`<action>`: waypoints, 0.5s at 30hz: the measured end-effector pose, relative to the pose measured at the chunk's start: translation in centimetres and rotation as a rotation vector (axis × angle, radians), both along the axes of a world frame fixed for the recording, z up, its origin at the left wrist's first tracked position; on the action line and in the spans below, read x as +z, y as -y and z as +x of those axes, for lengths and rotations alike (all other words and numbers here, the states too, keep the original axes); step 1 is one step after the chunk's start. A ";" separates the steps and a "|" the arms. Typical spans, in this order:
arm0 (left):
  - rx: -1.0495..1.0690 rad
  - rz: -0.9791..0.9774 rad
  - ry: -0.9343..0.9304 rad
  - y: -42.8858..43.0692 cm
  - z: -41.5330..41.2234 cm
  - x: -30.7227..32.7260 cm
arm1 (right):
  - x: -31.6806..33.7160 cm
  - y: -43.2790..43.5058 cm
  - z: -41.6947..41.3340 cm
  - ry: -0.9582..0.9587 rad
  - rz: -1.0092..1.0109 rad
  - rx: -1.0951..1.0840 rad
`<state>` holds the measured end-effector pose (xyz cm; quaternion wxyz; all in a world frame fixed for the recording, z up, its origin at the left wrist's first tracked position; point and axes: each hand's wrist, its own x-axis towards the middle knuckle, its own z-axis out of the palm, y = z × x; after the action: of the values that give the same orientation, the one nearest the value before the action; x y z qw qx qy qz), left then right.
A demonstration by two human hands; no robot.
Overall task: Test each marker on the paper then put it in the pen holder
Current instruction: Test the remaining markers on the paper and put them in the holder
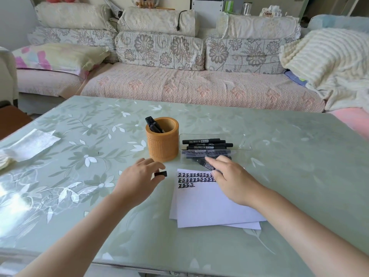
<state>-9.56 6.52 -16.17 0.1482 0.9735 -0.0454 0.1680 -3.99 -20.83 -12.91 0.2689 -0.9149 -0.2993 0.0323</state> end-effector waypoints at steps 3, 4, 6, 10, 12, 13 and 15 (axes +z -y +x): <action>0.048 -0.019 -0.011 -0.1 0.1 -1.1 | 0.2 -0.1 -0.7 -0.048 0.176 0.007; 0.053 -0.034 -0.007 0.0 0.1 -1.3 | 0.1 -0.1 -0.6 -0.038 0.234 0.011; 0.053 -0.032 0.013 0.1 0.1 -1.8 | -0.2 0.0 -0.3 -0.043 0.333 0.005; 0.052 0.032 0.056 0.5 0.0 -2.2 | -0.4 0.1 -0.1 -0.159 0.479 0.014; 0.011 -0.006 0.098 1.2 -0.4 -1.6 | -0.4 0.1 -0.1 -0.193 0.514 0.043; -0.037 -0.038 0.110 1.6 -0.7 -1.3 | -0.4 0.1 -0.2 -0.216 0.518 0.056; -0.170 -0.099 0.102 2.4 -1.3 -0.8 | -0.4 0.2 -0.4 -0.269 0.516 0.054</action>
<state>-10.82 4.11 -16.99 0.2075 0.9479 -0.1267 0.2061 -4.38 -21.01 -13.27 0.5291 -0.7954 -0.2837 0.0832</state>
